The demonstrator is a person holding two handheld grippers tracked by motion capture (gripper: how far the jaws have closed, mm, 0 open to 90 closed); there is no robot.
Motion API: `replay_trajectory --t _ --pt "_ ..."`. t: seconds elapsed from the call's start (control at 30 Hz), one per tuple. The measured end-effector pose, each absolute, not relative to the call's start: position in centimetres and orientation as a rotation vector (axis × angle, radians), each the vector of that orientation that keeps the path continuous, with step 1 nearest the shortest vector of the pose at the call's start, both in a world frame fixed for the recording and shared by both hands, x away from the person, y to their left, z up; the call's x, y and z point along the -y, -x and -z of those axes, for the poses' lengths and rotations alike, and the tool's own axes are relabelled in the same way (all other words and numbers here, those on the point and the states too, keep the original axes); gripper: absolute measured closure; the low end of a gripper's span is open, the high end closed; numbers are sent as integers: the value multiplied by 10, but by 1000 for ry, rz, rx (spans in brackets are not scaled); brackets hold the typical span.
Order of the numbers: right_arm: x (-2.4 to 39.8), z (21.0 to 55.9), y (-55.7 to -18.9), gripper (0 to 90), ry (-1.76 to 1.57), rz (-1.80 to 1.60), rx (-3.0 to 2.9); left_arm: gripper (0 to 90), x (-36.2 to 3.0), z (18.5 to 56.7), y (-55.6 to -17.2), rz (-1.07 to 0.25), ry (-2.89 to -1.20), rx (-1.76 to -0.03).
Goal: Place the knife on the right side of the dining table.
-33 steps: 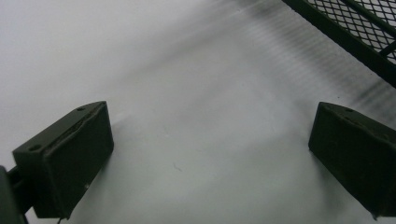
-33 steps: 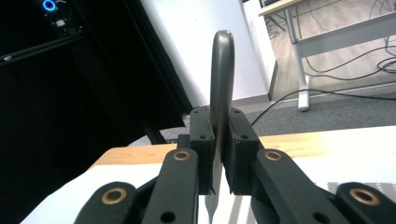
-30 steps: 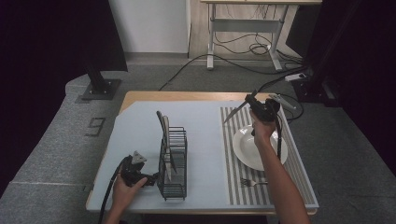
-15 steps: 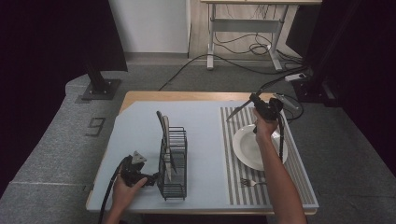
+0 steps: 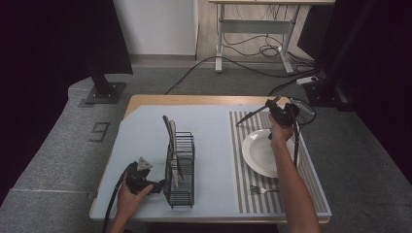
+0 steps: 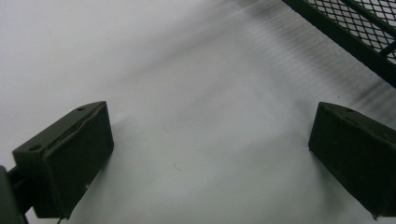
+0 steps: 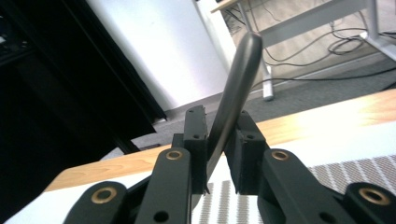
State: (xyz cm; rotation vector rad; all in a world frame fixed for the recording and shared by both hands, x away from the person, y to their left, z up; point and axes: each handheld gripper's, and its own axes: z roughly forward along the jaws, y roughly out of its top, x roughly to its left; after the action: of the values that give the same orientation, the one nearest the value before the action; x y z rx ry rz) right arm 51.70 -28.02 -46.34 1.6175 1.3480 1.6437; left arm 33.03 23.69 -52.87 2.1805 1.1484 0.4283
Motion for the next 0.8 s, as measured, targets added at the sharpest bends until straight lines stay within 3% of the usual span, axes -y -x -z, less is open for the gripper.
replay_trajectory --t 0.8 --pt "308 495 -520 686 -1780 -1505 -1312 0 -237 529 -330 -430 -2180 -1148"
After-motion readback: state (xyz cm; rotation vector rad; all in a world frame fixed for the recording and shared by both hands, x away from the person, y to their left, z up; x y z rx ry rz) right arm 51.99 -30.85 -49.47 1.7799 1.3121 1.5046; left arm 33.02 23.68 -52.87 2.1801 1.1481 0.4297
